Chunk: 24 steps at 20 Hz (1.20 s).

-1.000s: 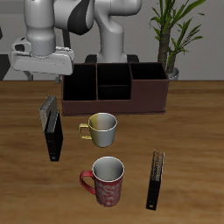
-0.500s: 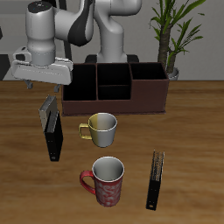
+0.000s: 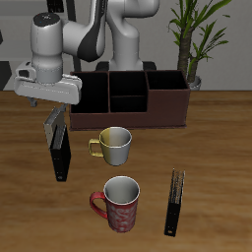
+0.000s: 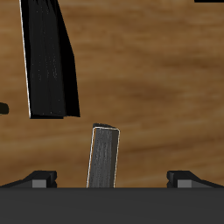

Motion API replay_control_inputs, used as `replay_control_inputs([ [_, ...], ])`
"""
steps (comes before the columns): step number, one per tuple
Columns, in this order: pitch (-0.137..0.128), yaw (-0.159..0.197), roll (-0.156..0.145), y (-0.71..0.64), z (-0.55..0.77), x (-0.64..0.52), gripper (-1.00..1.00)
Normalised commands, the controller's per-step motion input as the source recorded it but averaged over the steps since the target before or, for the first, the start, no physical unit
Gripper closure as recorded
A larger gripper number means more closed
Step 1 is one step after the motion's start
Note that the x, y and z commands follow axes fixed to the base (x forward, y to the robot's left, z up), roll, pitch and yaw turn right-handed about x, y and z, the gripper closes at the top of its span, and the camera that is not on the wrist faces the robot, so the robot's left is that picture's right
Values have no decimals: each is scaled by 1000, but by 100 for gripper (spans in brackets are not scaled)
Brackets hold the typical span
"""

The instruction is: Place the yellow book into the back desk caddy's right compartment

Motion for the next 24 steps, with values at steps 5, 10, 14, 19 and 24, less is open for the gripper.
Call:
replay_control_inputs([
  [5, 13, -14, -7, 1, -184, 62, -100],
  [10, 27, -20, -10, 13, -216, 54, -100],
  [14, 31, -38, -5, -46, -198, 5, -100],
  [19, 13, -23, 0, 5, -103, 27, -100],
  [24, 19, -13, 7, 35, -230, 47, 100],
])
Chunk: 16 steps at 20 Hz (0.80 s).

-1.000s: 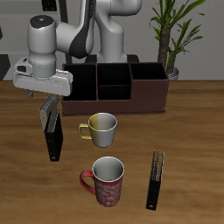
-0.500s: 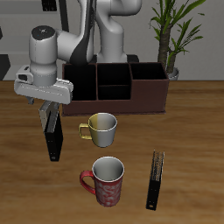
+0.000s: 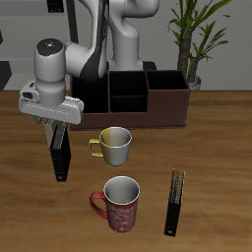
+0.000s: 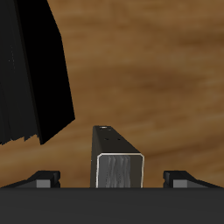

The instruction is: Place the yellow book into the back desk caddy's right compartment

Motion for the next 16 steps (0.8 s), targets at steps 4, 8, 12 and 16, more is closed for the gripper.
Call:
replay_control_inputs([
  [4, 0, 0, 0, 0, 0, 0, 100],
  [8, 0, 0, 0, 0, 0, 0, 100],
  [12, 0, 0, 0, 0, 0, 0, 100],
  [16, 0, 0, 0, 0, 0, 0, 100],
])
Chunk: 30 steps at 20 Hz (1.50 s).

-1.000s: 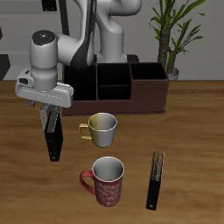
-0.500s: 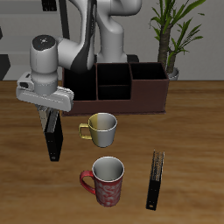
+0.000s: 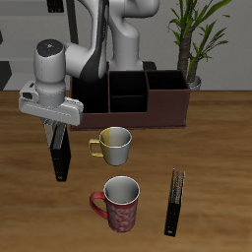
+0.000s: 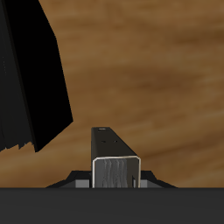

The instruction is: Place the yellow book into the back desk caddy's right compartment

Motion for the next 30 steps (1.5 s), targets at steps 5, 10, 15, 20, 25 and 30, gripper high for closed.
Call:
replay_control_inputs([
  [5, -1, -8, 5, -13, -21, 20, 100],
  [10, -48, 10, 10, 46, 394, -58, 100],
  [15, -29, -4, -24, -71, 326, -67, 100],
  [20, -34, 1, -31, -110, 375, -141, 100],
  [25, 0, 0, 0, 0, 0, 0, 100],
  [30, 0, 0, 0, 0, 0, 0, 100],
])
